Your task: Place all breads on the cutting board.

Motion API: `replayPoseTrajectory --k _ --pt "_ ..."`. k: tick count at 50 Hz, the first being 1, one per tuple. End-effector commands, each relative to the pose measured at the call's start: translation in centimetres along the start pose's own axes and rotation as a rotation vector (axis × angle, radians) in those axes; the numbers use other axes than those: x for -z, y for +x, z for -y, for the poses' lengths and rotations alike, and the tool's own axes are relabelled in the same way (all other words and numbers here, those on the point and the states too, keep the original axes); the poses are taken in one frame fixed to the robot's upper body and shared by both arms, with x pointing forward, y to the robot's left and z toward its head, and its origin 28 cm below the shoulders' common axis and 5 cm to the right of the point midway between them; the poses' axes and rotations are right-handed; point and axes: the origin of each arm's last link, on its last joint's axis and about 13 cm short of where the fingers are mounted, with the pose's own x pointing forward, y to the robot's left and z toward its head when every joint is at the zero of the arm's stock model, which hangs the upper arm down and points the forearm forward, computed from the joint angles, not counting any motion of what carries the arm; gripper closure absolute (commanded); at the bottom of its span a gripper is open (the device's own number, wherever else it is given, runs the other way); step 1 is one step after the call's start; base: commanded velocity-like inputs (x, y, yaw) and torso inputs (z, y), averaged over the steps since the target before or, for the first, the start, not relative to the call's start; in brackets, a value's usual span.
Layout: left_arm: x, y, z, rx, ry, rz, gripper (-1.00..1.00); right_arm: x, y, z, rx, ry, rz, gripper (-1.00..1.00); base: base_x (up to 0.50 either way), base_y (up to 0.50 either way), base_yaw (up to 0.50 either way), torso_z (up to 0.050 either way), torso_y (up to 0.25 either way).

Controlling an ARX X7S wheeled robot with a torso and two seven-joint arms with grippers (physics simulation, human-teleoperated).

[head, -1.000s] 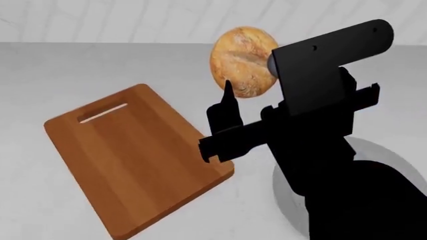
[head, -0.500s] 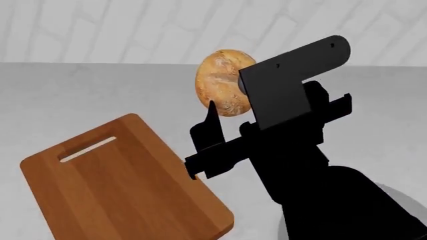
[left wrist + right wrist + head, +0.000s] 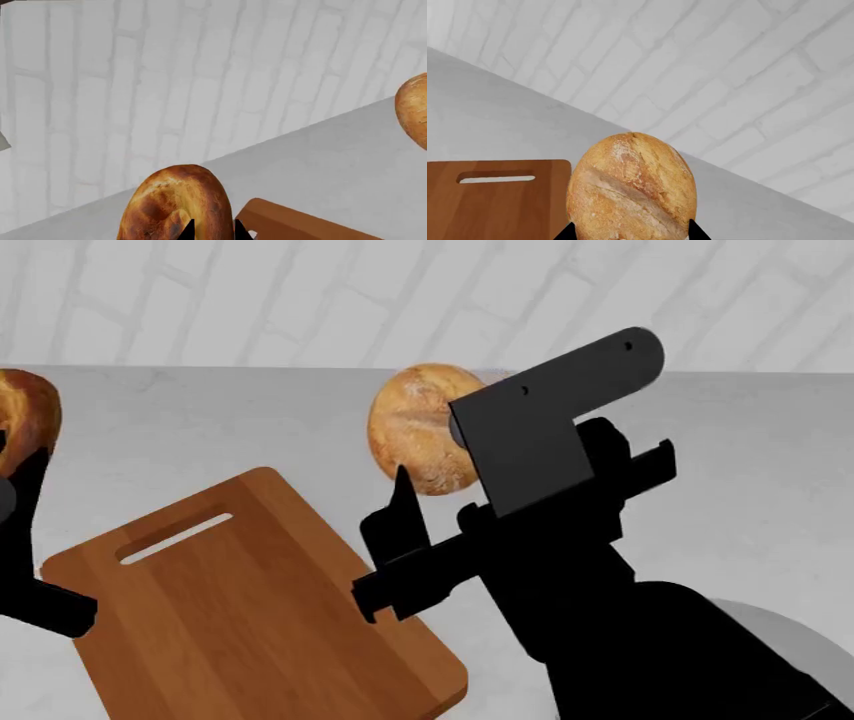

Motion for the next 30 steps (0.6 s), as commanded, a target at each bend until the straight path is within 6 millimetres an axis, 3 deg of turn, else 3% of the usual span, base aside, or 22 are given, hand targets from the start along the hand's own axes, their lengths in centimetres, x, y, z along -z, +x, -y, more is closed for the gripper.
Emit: replayPoseTrajectory --k 1,16,30 --pt "0.6 1.9 1.7 0.074 0.0 -0.027 1.0 0.0 -0.2 0.0 -0.007 -0.005 0.003 1.0 0.0 0.0 0.0 0.0 0.0" --pt "1.9 5.5 2.7 0.139 0.029 -0.15 1.0 0.3 -0.5 0.0 -0.013 0.009 0.007 1.0 0.0 0.0 0.0 0.0 0.0" --pt "3.0 7.3 3.8 0.167 0.066 -0.226 1.0 -0.1 -0.9 -0.1 -0.017 0.004 0.02 1.0 0.0 0.0 0.0 0.0 0.0"
